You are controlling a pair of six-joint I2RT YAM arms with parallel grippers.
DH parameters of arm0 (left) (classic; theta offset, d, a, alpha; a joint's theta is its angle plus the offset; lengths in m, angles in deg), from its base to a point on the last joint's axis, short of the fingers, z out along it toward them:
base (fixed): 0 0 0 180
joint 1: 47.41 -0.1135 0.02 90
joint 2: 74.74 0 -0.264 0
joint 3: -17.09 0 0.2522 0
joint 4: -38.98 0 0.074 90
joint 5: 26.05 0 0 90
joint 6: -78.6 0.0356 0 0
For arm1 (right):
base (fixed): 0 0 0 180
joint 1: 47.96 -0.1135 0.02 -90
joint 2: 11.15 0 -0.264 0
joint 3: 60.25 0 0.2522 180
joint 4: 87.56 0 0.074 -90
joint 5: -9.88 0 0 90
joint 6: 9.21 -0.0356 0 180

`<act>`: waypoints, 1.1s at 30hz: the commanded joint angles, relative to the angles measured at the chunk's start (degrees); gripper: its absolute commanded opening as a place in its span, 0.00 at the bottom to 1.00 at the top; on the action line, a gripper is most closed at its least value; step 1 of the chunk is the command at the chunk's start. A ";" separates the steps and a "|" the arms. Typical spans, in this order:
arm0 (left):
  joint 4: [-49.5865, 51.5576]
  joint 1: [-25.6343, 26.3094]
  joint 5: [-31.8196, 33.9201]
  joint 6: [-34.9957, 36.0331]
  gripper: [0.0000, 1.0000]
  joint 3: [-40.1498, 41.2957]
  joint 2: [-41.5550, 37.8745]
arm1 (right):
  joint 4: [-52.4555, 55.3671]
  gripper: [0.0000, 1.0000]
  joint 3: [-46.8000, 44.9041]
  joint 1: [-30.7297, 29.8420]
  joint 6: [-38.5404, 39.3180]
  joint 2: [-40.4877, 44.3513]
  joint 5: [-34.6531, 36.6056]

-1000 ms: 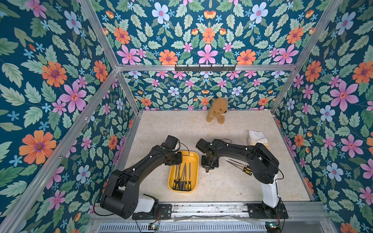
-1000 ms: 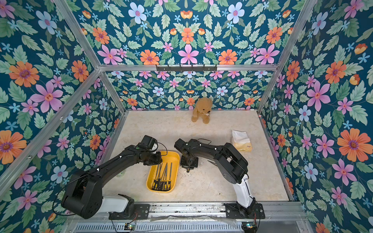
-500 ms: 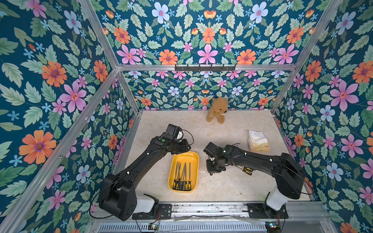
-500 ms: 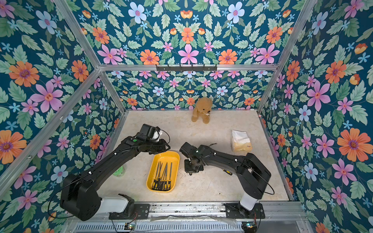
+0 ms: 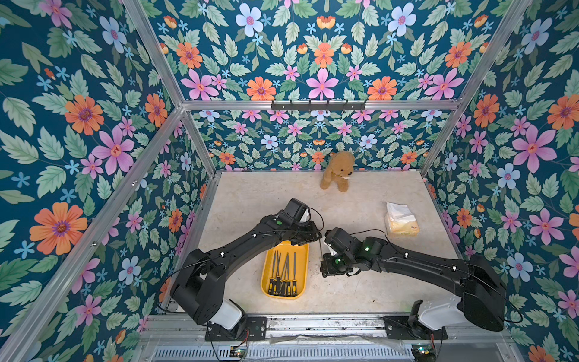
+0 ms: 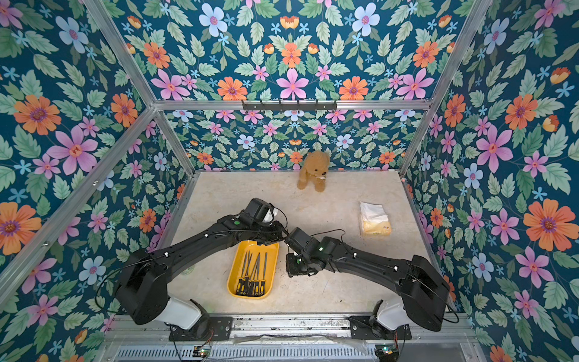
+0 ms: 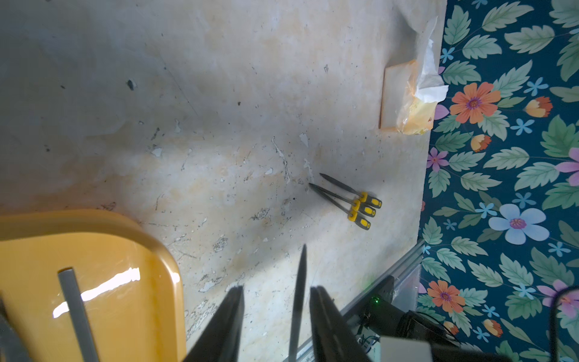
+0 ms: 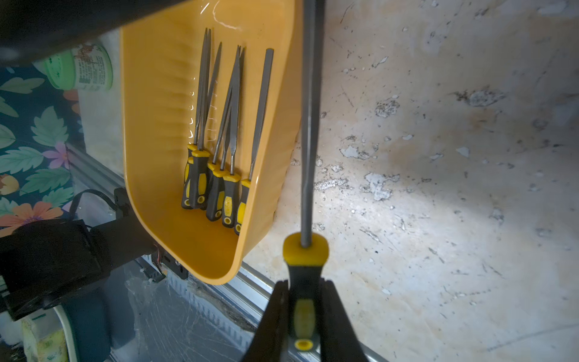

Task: Put the file tool into the storage box
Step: Place the file tool in the storage box.

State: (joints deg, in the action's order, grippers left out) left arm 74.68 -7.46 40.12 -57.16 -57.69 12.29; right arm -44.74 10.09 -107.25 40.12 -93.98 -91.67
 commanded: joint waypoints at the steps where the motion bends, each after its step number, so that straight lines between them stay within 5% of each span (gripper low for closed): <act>1: -1.10 0.03 1.60 -0.34 0.40 -0.41 0.64 | -1.51 0.02 0.59 -0.14 -0.51 -0.31 -0.25; 4: -0.87 0.04 1.83 0.23 0.29 -0.82 1.56 | -2.14 0.02 0.64 -0.24 -0.56 -0.58 -0.42; 7: 0.02 0.04 2.64 1.05 0.00 -0.76 2.13 | -2.54 0.03 0.63 -0.28 -0.88 -0.77 -0.52; 9: 1.30 -0.40 2.84 1.97 0.00 -1.01 2.27 | -2.65 0.08 0.92 -0.22 -1.24 -1.07 -1.19; 12: 3.64 -2.69 2.10 4.44 0.00 -0.92 0.62 | -1.16 0.44 2.08 0.79 -1.72 -1.22 -0.65; 15: 8.48 -7.62 2.64 8.89 0.00 -0.13 -2.73 | 3.66 0.58 4.12 4.62 -2.00 0.18 0.21; 20: 15.38 -14.86 5.29 17.12 0.00 0.99 -6.66 | 9.49 0.62 3.58 14.60 -2.53 5.30 -0.96; 33: 7.69 -12.76 5.84 16.00 0.00 8.22 -2.79 | 26.14 0.61 -1.49 27.55 0.18 4.24 8.57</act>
State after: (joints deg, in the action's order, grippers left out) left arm 84.86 -20.84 46.04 -40.90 -50.74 9.16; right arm -24.48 8.58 -80.36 39.03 -88.38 -88.00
